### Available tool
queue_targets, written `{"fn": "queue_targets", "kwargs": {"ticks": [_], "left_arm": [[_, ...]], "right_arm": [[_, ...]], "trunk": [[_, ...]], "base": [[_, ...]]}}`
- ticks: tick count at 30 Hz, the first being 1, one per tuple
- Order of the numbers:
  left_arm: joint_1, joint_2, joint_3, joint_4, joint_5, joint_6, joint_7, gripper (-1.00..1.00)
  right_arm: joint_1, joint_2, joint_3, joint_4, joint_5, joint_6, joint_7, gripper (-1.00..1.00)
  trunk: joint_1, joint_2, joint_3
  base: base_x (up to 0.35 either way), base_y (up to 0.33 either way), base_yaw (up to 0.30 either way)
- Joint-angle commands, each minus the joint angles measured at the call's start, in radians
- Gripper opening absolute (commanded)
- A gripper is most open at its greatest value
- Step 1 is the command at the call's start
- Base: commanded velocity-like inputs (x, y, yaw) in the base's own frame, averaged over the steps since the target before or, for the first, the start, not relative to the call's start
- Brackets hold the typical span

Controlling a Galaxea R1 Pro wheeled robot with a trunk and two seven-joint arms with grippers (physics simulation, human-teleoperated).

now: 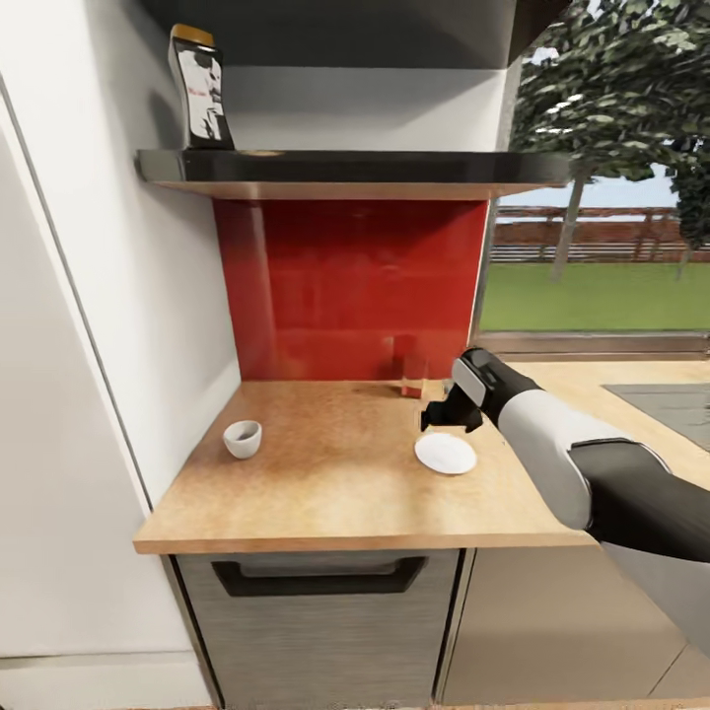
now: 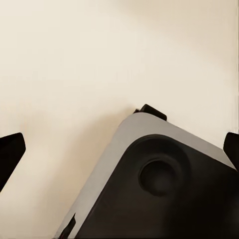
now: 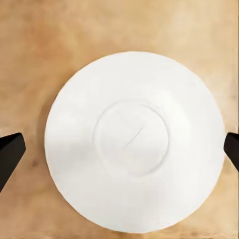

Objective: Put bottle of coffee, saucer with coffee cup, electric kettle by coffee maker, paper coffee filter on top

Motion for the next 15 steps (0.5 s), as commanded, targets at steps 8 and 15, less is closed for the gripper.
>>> {"fn": "queue_targets", "kwargs": {"ticks": [8, 15], "left_arm": [[-0.001, 0.000, 0.007, 0.002, -0.004, -0.005, -0.001, 1.00], [-0.001, 0.003, 0.009, 0.002, -0.002, -0.008, -0.001, 1.00]], "right_arm": [[0.000, 0.016, 0.011, 0.039, -0.003, 0.004, 0.048, 1.00], [0.000, 0.072, 0.012, 0.071, 0.000, 0.004, 0.055, 1.00]], "trunk": [[0.000, -0.001, -0.001], [0.000, -0.001, -0.001]], "base": [[-0.073, -0.110, 0.000], [0.000, 0.102, 0.000]]}}
